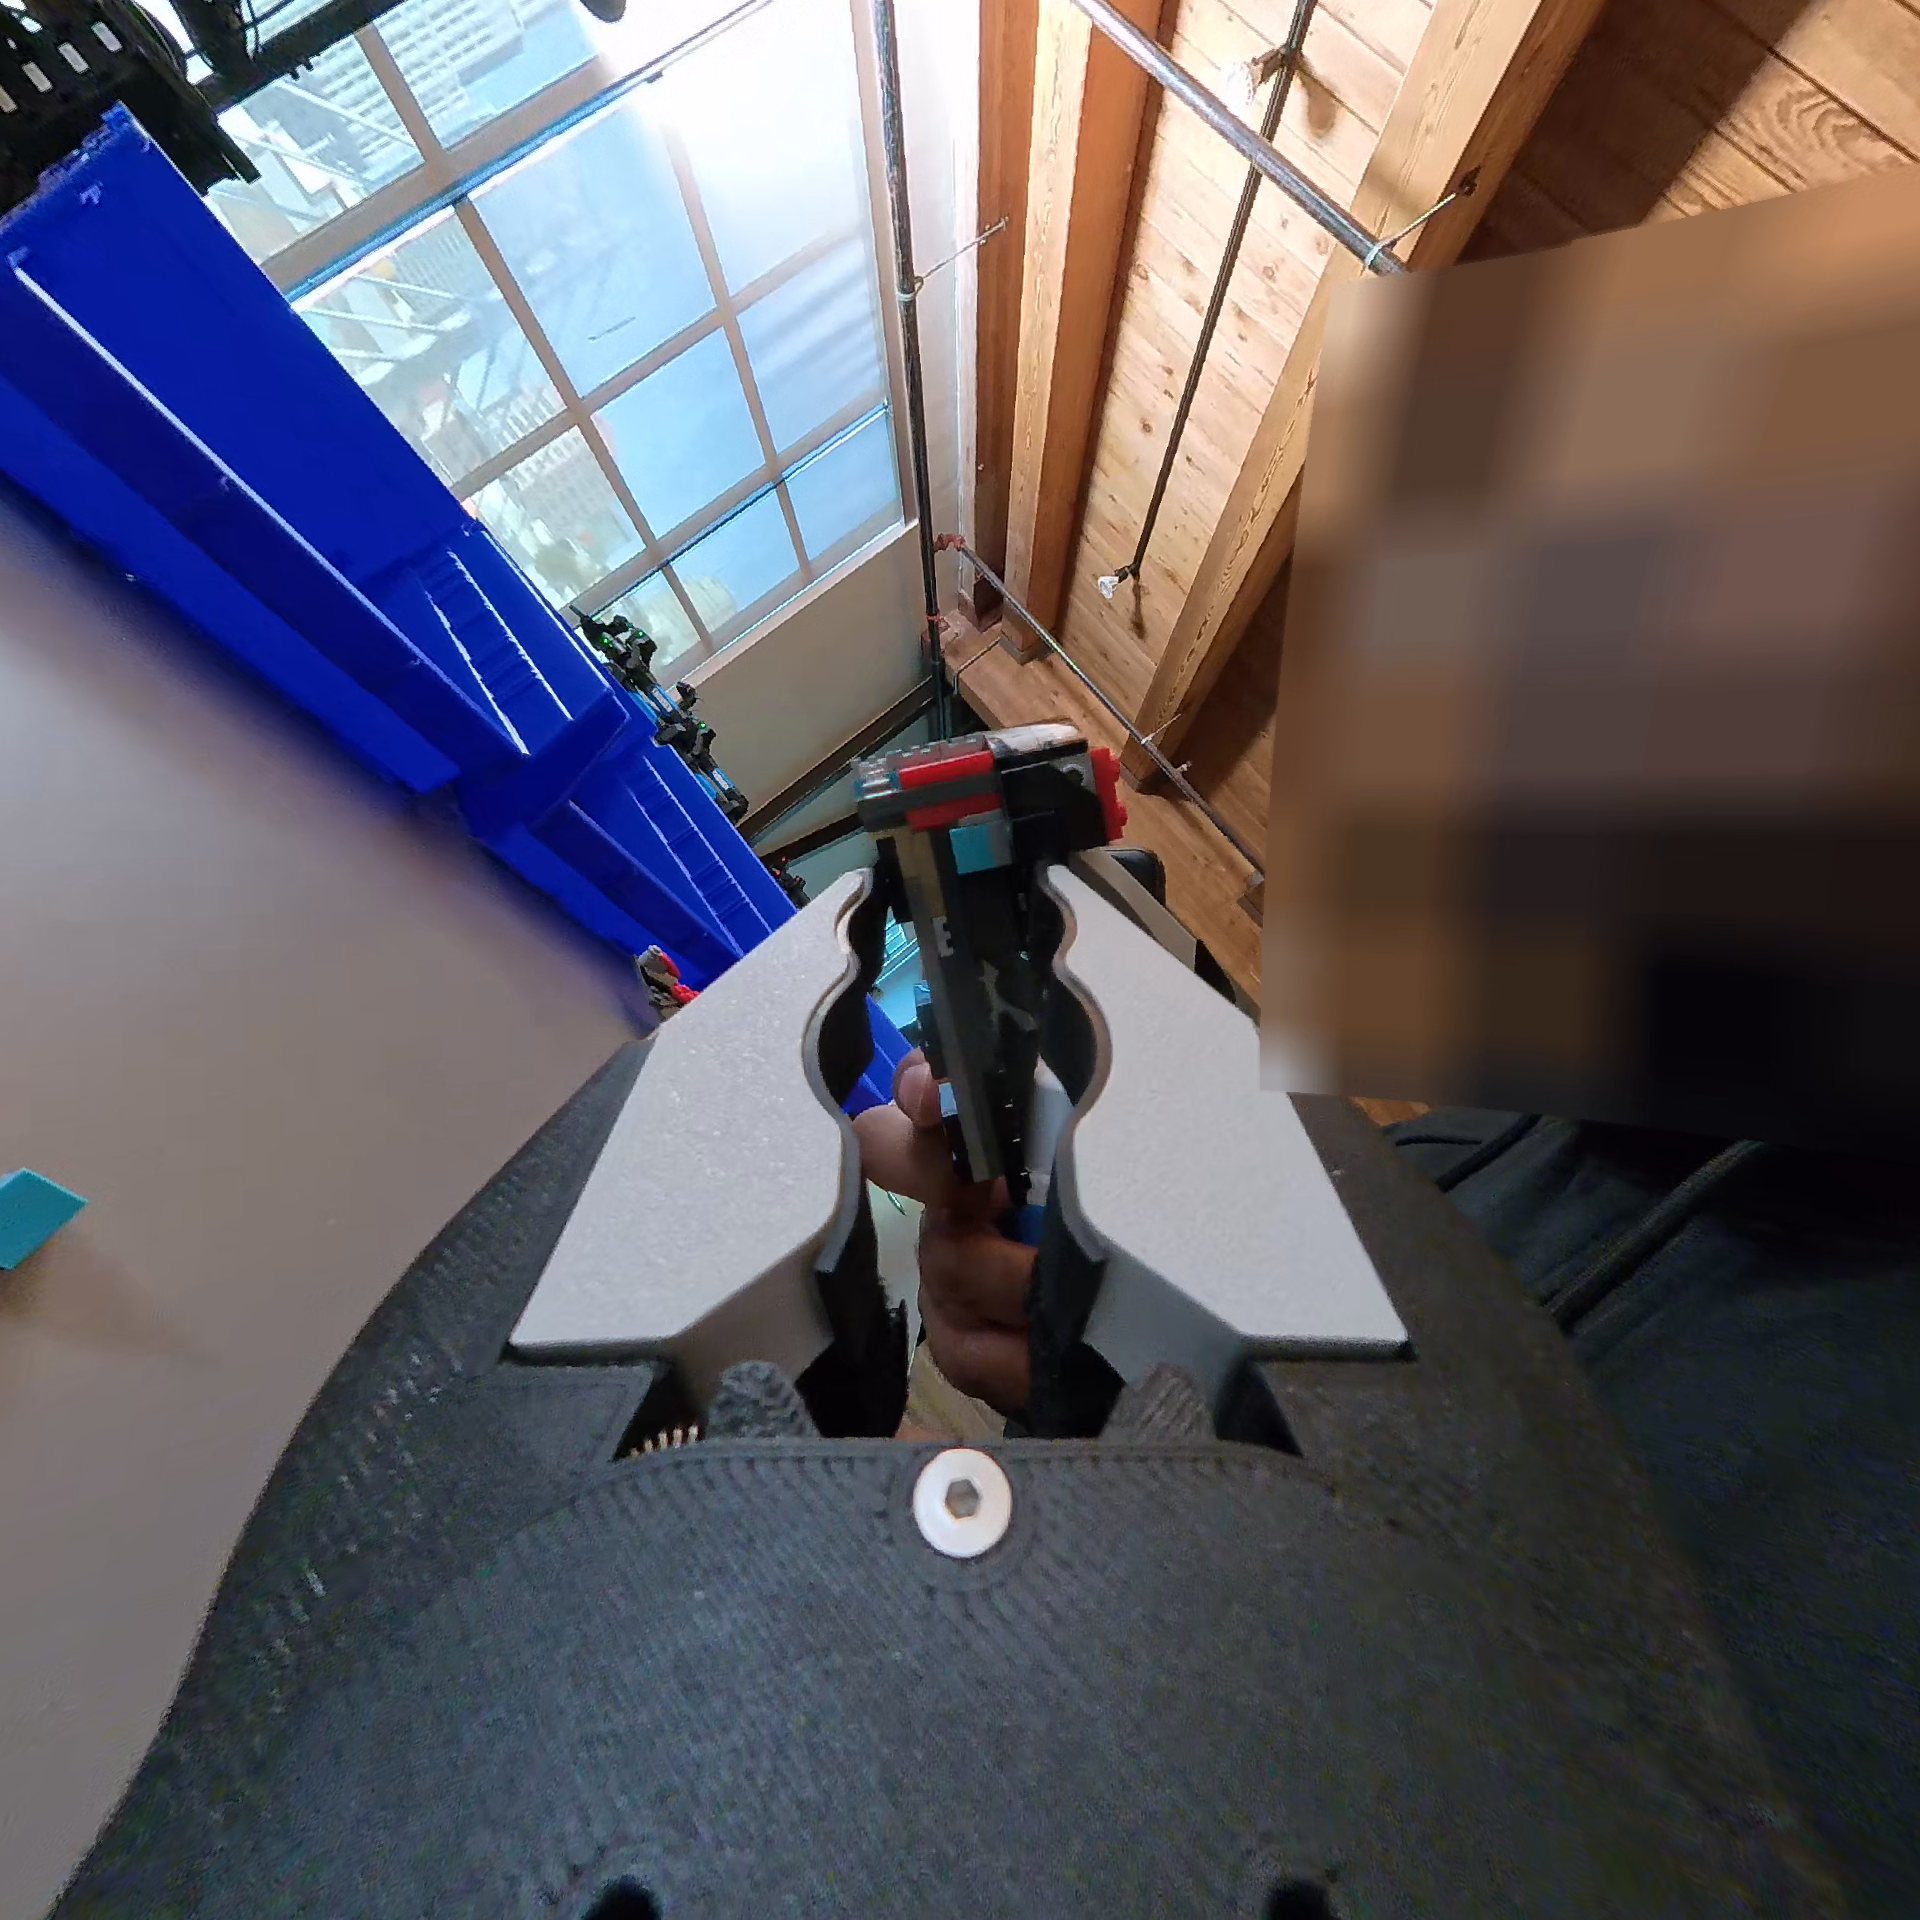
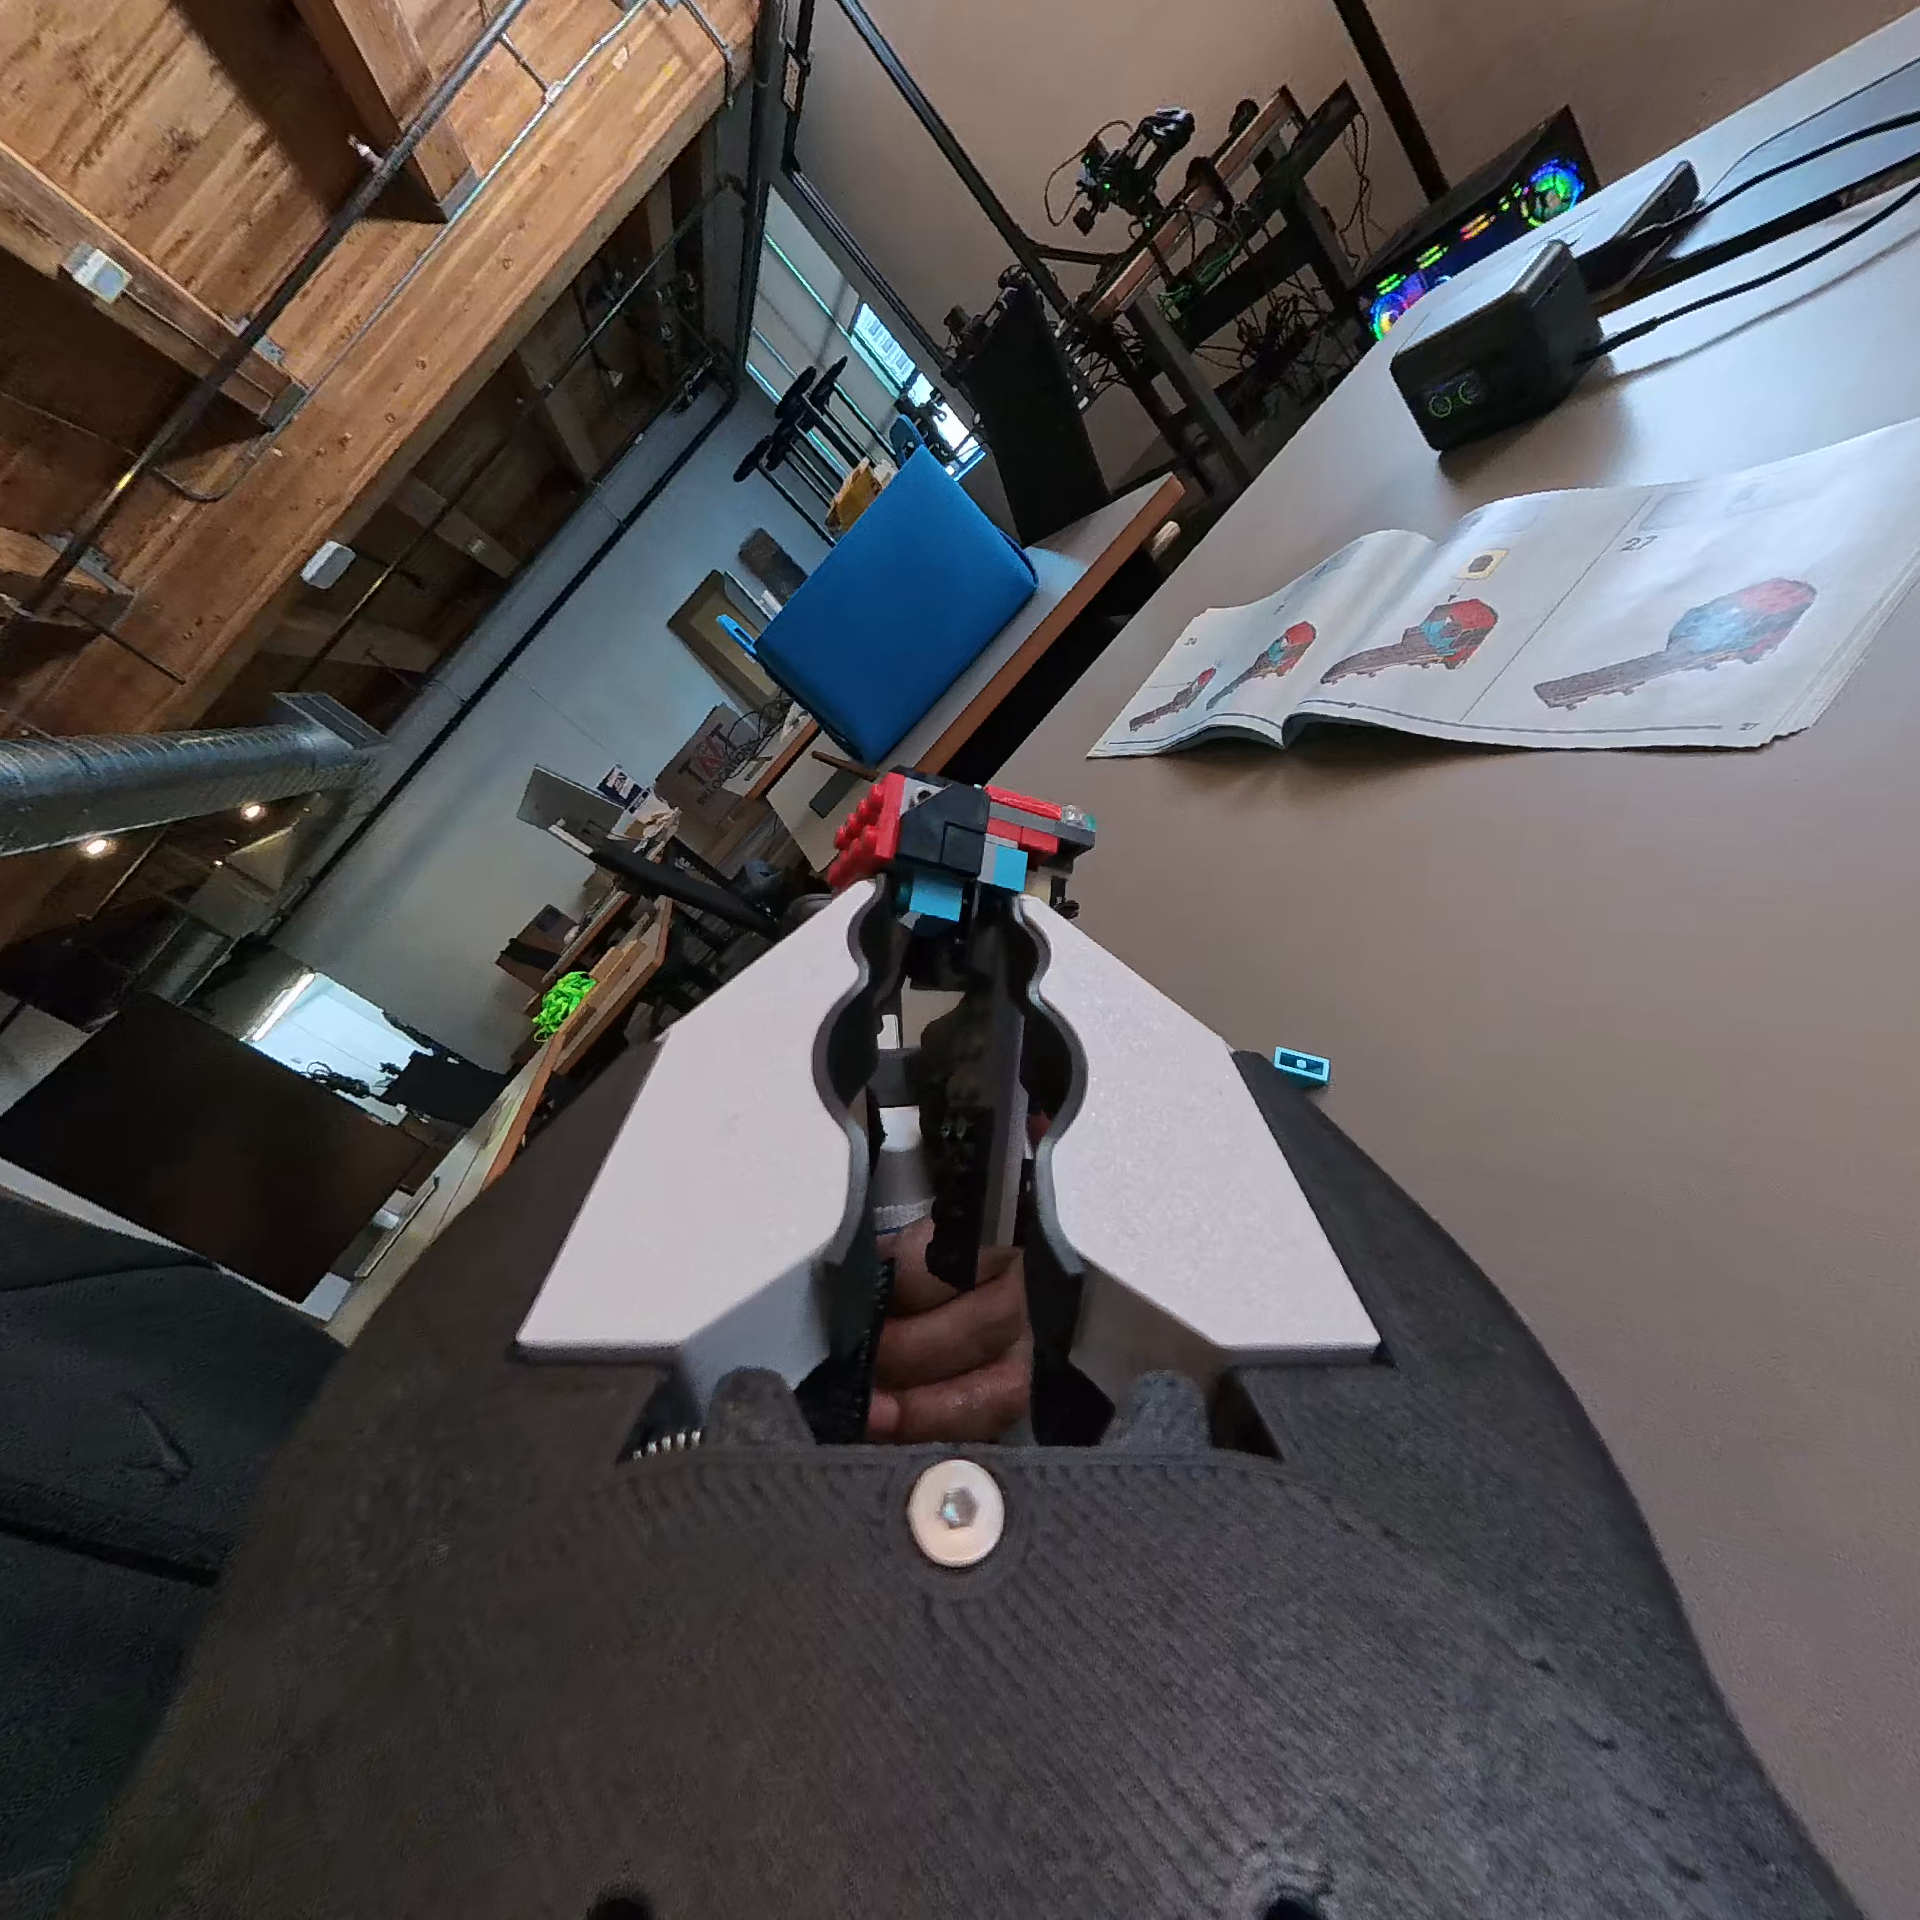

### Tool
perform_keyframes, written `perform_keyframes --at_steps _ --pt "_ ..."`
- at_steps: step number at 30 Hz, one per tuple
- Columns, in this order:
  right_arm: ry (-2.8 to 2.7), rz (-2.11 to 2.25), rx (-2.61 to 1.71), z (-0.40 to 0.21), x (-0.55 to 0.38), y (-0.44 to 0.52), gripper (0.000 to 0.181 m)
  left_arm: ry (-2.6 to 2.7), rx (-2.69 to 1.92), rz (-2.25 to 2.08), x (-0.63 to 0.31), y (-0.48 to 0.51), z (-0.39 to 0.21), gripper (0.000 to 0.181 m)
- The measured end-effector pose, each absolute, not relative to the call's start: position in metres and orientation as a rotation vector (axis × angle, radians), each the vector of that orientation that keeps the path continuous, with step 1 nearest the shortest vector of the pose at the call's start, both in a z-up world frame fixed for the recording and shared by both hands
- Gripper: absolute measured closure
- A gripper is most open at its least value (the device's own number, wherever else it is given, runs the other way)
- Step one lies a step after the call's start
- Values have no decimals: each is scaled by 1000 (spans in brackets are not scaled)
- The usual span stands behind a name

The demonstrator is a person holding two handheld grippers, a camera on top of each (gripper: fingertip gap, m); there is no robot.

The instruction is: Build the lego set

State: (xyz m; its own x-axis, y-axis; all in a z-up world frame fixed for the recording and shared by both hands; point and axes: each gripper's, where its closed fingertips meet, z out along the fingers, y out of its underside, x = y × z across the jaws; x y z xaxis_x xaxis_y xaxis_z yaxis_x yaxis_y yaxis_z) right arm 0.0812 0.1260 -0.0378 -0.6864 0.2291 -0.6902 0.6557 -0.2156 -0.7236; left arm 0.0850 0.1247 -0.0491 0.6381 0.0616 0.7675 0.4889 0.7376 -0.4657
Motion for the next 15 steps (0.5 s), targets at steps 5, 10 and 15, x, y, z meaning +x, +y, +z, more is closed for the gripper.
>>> perform_keyframes --at_steps 5,10,15 --pt "1709 -1971 1065 -38 80 128 164 -864 -711 -272 84 126 -49 154" --pt "1666 -1967 1074 -38 79 129 164 -874 -690 -283 82 126 -49 154" --pt "1639 -1974 1076 -36 79 129 166 -878 -672 -288 82 126 -48 154"
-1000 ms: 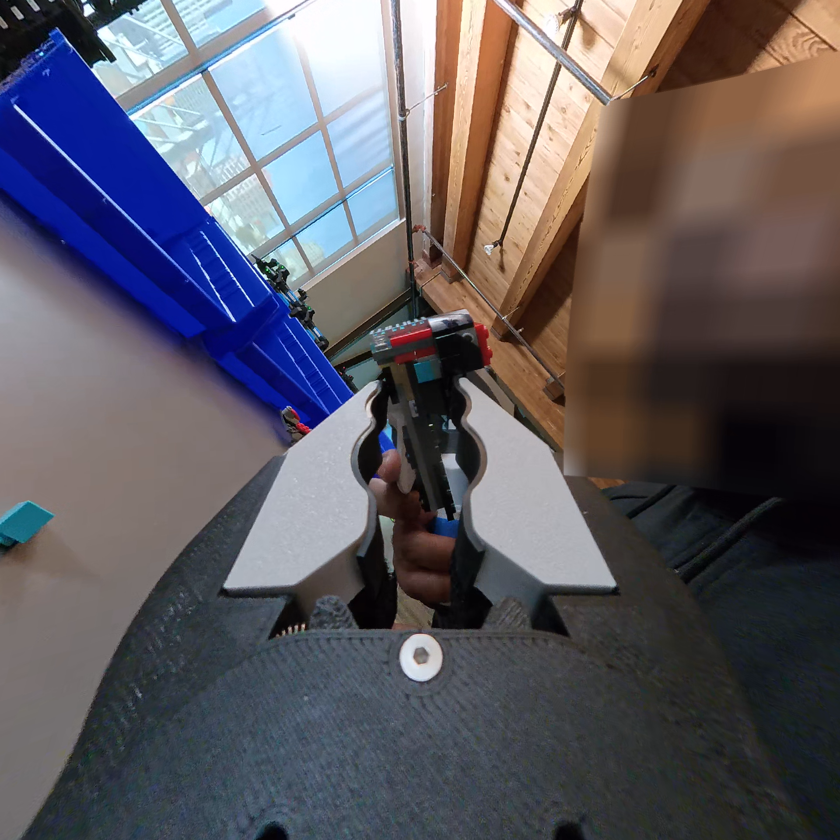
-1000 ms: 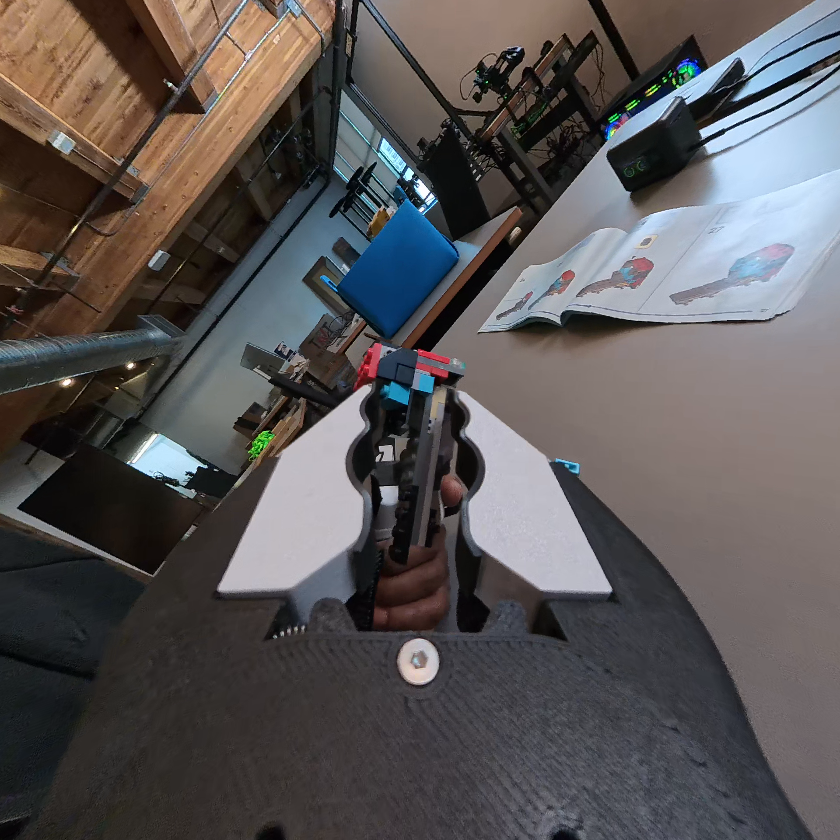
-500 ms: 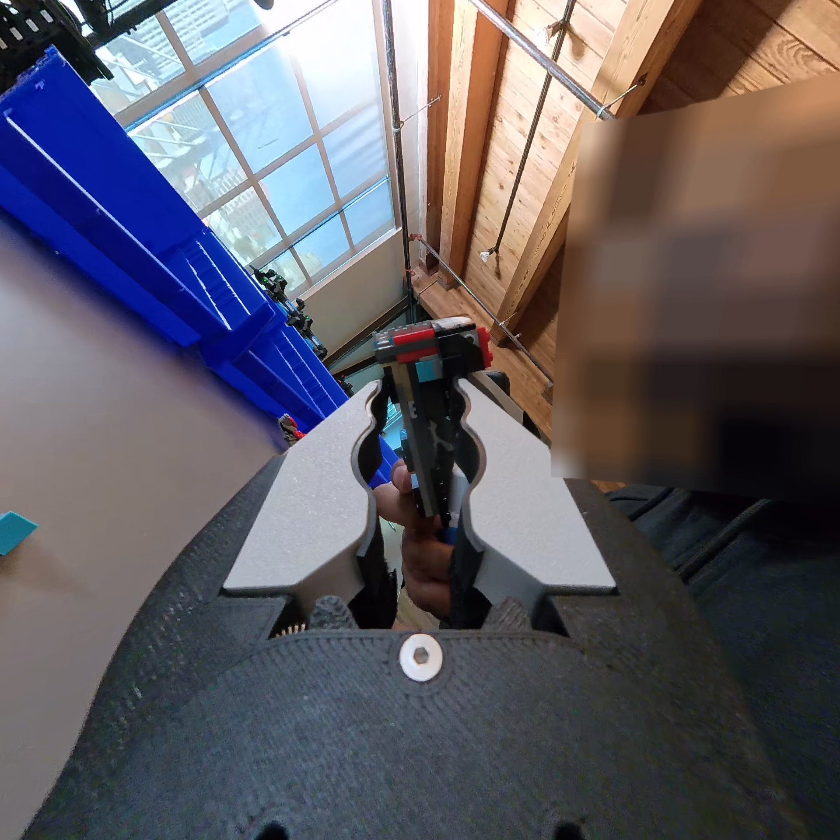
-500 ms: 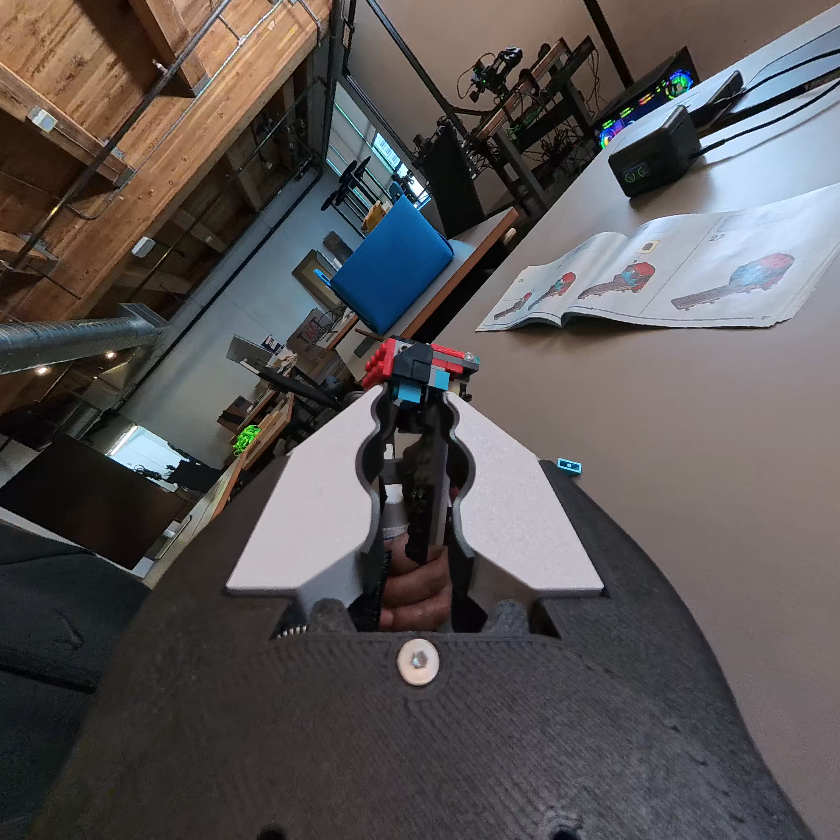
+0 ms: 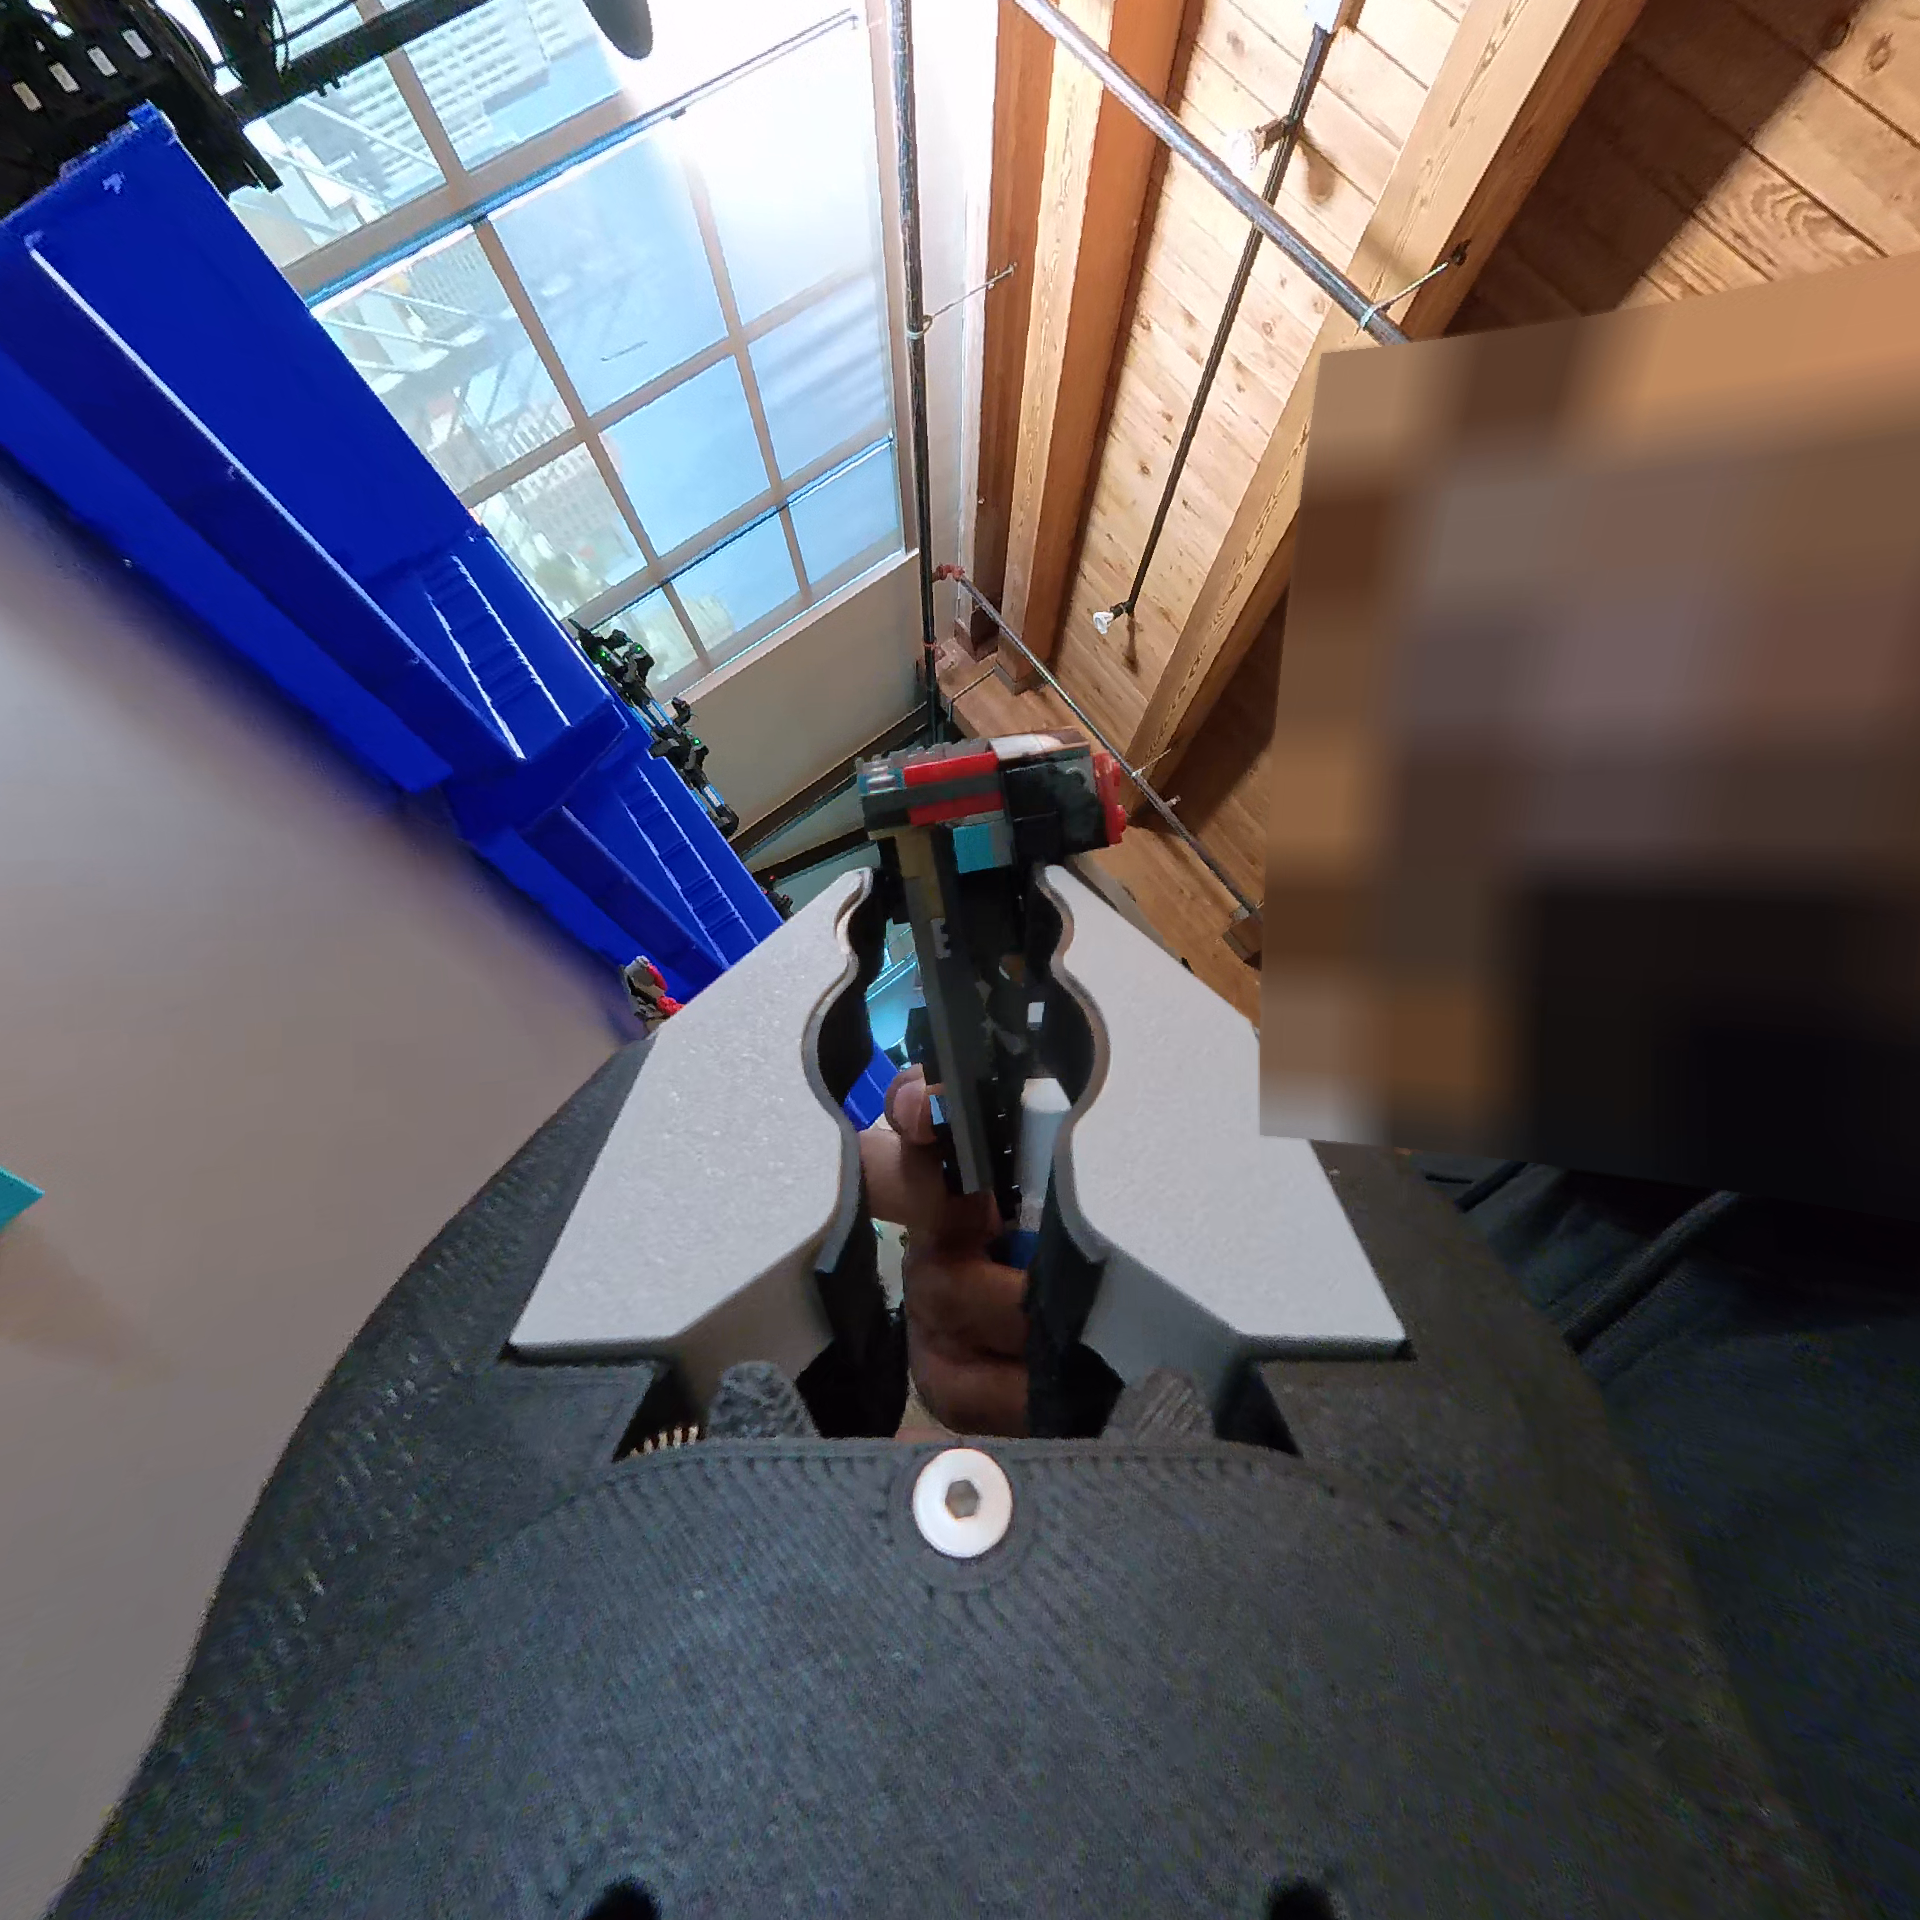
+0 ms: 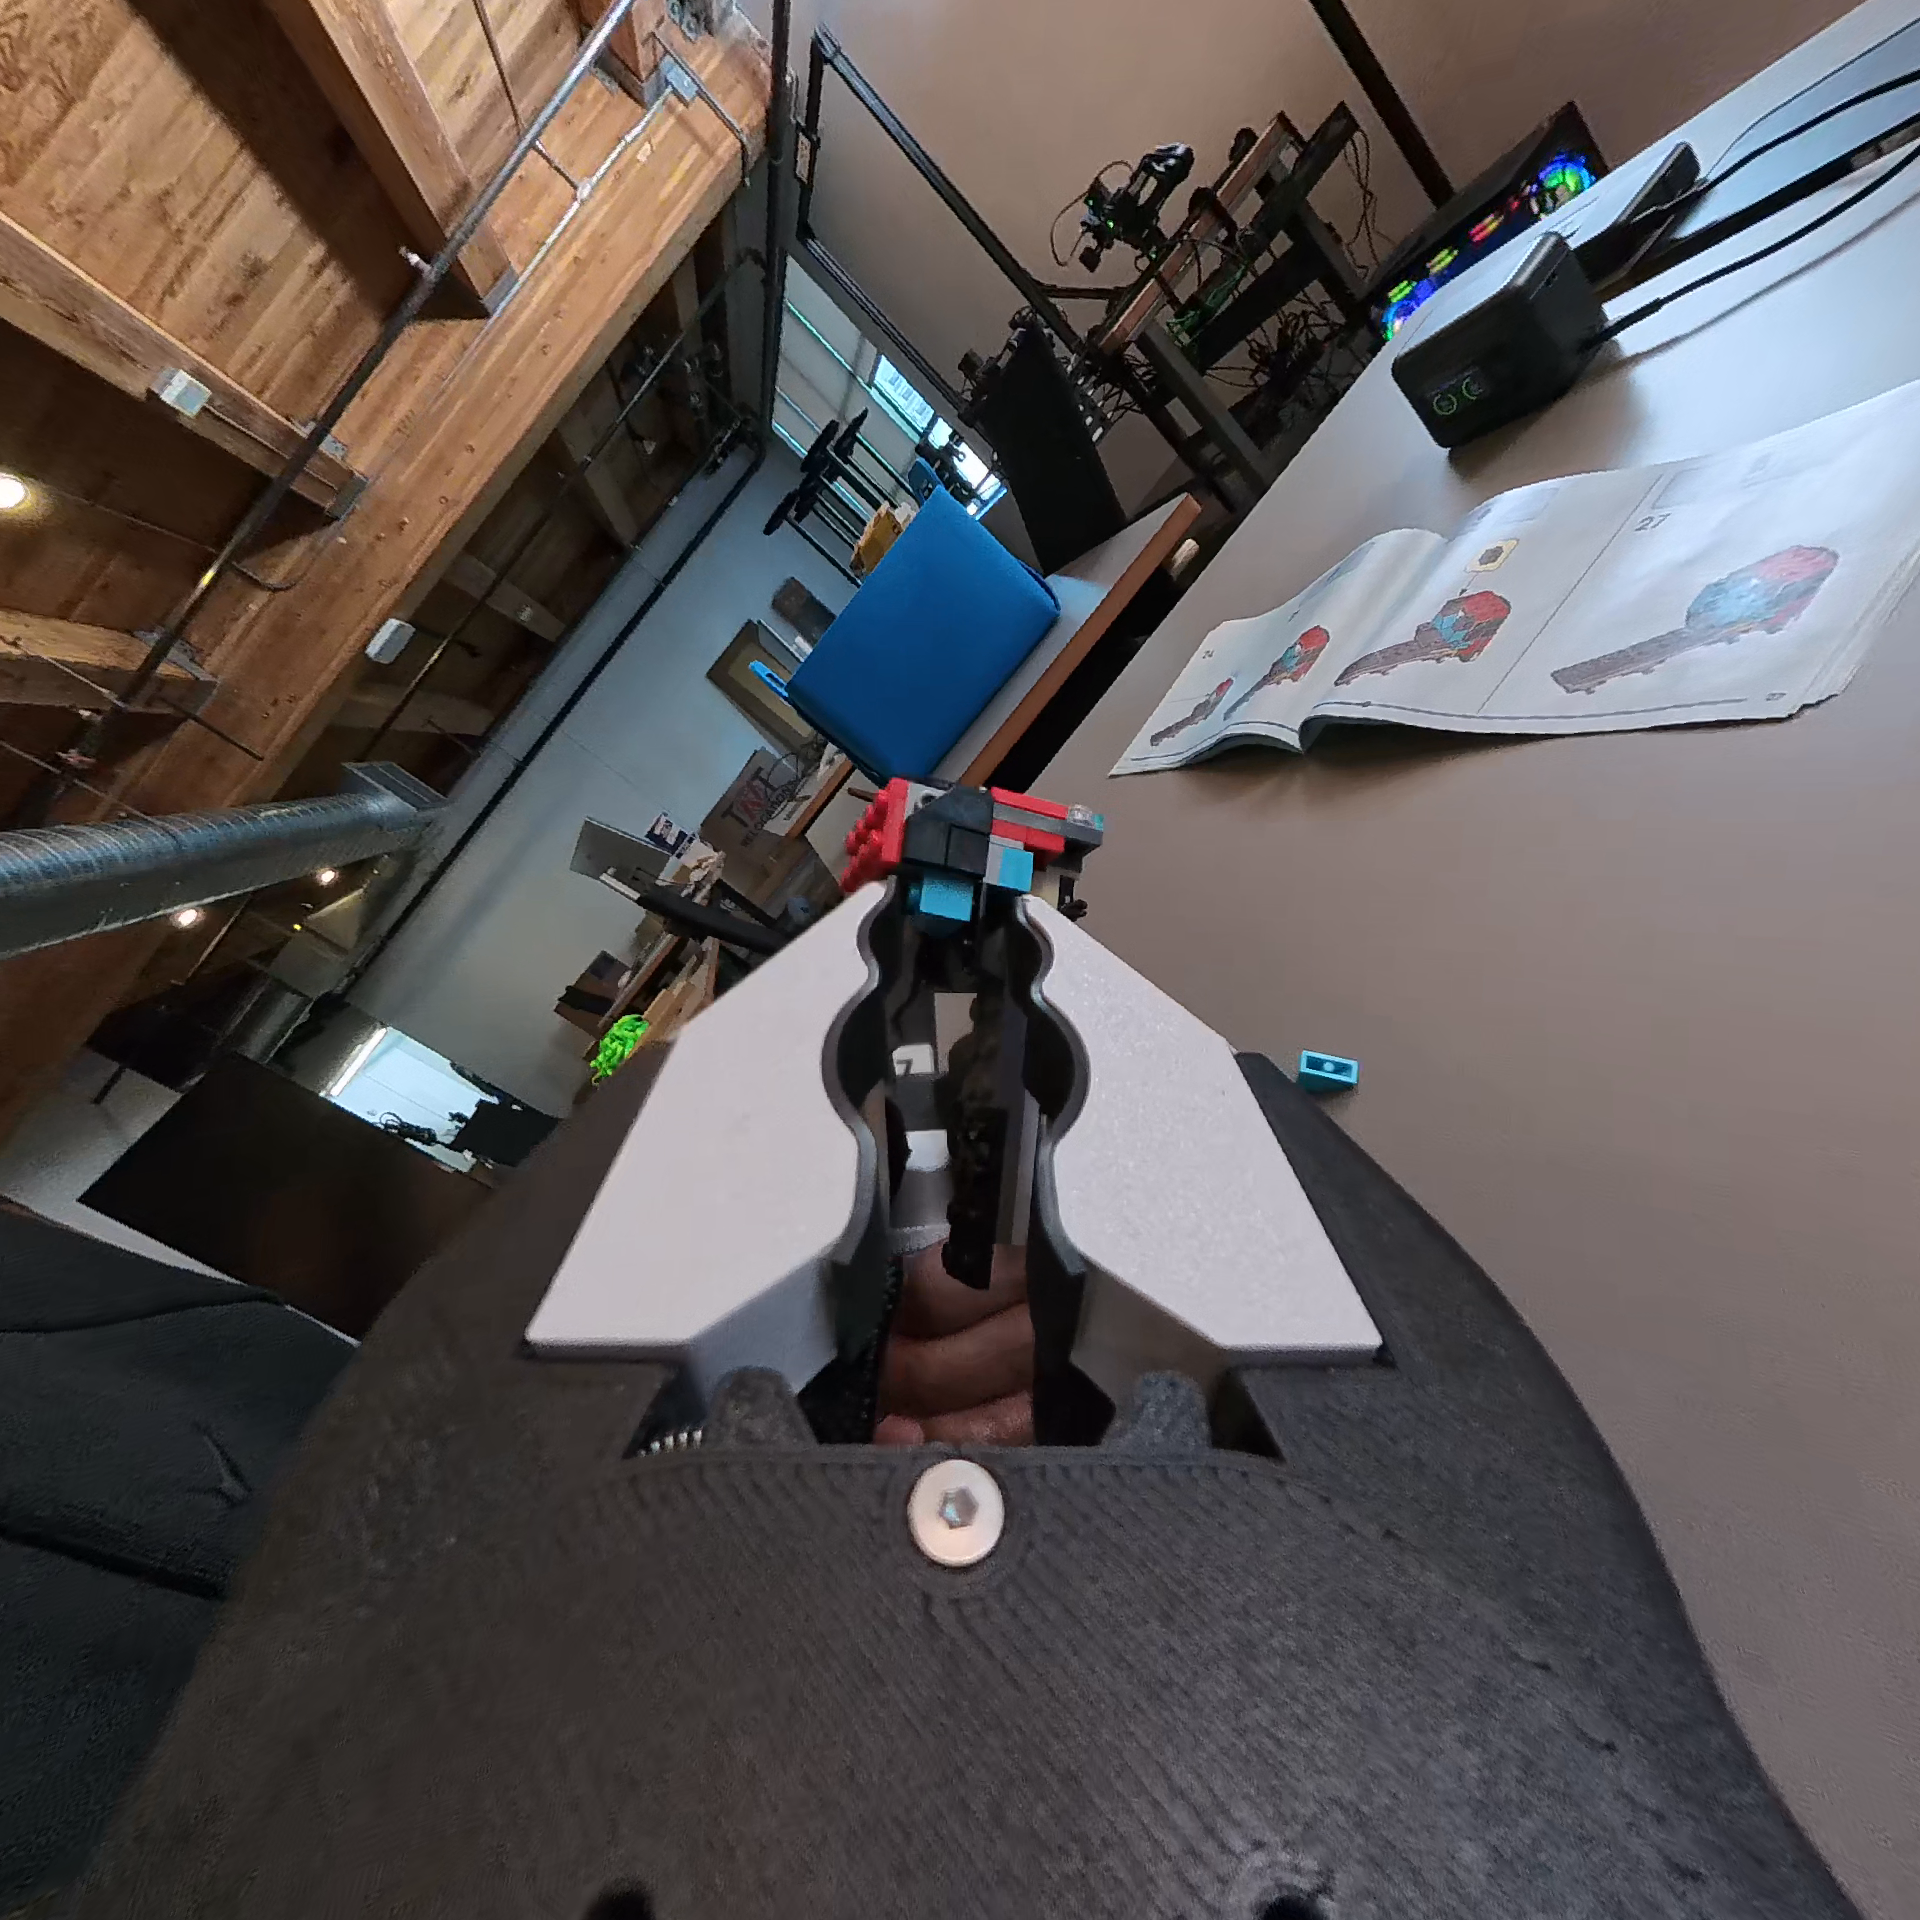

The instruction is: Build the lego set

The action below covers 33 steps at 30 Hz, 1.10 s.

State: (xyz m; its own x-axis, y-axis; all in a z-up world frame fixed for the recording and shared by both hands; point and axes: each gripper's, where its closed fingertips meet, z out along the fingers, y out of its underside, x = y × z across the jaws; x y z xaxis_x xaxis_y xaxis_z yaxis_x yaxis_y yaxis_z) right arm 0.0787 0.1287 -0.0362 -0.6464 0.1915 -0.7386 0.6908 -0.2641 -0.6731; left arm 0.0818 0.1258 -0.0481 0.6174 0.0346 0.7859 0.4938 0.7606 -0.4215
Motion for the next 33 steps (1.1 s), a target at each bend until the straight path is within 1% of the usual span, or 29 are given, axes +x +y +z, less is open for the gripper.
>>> perform_keyframes --at_steps 33 --pt "1745 -2053 1086 -35 77 135 168 -884 -694 -272 81 132 -47 154"
